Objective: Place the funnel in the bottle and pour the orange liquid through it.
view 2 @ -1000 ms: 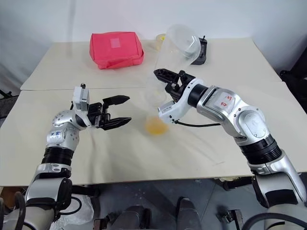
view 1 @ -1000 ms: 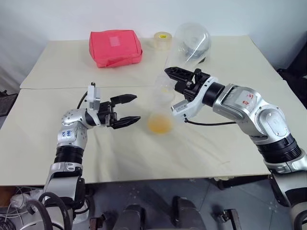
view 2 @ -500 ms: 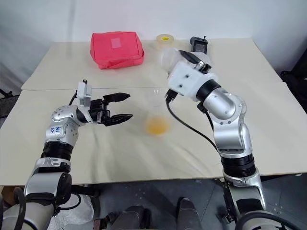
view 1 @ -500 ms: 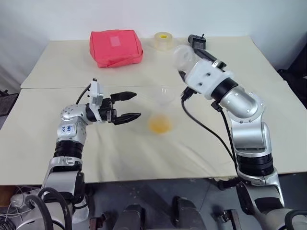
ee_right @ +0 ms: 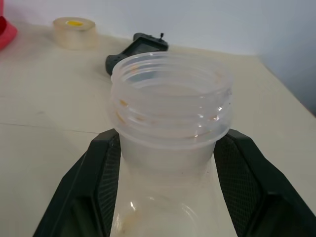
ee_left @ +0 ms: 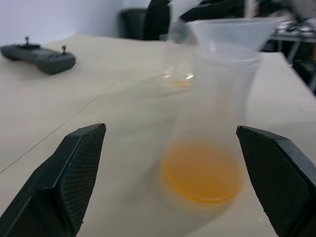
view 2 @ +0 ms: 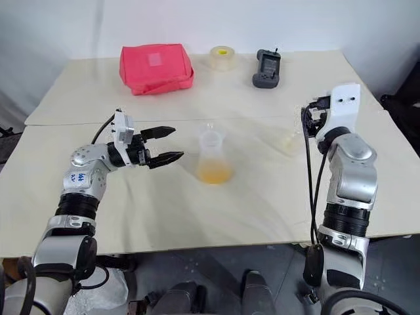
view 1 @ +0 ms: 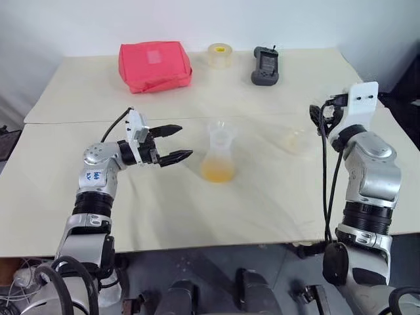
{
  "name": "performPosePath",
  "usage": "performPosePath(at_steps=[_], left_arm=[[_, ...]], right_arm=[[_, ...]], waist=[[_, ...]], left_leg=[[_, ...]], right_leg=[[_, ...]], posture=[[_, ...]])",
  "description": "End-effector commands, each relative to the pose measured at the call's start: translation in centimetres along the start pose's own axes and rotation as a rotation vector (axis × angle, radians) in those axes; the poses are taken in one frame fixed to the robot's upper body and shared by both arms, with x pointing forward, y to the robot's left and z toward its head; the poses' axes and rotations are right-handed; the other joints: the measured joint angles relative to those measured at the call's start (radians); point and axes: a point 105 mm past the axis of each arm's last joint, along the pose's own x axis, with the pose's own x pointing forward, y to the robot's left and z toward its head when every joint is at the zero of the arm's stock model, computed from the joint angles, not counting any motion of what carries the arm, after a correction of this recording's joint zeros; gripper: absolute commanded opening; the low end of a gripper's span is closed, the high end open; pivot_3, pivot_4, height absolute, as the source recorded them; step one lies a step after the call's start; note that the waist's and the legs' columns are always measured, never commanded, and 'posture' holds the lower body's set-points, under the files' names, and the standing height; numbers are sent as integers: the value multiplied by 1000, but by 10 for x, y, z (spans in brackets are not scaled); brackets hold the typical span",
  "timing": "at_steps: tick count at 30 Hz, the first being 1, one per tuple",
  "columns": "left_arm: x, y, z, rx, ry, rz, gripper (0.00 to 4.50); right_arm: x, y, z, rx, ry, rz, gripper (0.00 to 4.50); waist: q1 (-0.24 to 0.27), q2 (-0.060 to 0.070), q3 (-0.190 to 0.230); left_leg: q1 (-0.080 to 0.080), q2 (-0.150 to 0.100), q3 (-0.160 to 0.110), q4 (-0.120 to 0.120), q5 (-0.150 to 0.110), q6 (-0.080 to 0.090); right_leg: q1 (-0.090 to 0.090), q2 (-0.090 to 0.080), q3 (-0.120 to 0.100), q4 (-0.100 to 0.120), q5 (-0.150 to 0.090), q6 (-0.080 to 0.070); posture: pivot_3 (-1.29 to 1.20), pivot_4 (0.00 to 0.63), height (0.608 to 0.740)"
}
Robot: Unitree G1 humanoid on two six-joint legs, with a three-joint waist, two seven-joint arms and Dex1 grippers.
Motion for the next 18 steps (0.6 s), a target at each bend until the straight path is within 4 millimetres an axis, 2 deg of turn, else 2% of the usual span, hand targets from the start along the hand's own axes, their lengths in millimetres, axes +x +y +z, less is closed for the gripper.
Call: performPosePath(at_steps=[1, 8, 9, 13, 18], left_arm=[[-8, 9, 0, 11, 34, 76, 4500], [-10, 13, 4, -14, 30, 130, 4500], [-10, 14, 6, -13, 21, 137, 4500], [-9, 13, 6, -16, 31, 139, 4500], [-9, 9, 4, -34, 37, 106, 4500]], right_arm=[[-5, -2, 0, -31, -23, -3, 2406], [-9, 8, 2, -15, -47, 25, 2406], [-10, 8, 4, 4, -56, 35, 3153], [-13, 7, 15, 13, -104, 35, 4485], [-20, 2, 37, 18, -186, 50, 4485]], waist=[[-6, 0, 0], [-4, 0, 0], [-4, 0, 0], [-5, 0, 0], [-4, 0, 0]], left_leg=[[0, 0, 0, 0, 0, 0], [1, 0, 0, 1, 0, 0], [1, 0, 0, 2, 0, 0], [1, 0, 0, 1, 0, 0], [0, 0, 0, 1, 0, 0]], right_leg=[[0, 0, 0, 0, 0, 0], [0, -1, 1, 1, 0, 0], [1, -1, 1, 1, 0, 0], [0, -1, 1, 1, 0, 0], [0, -1, 1, 1, 0, 0]], posture=[[0, 150, 740], [0, 150, 740], [0, 150, 740], [0, 150, 740], [0, 150, 740]])
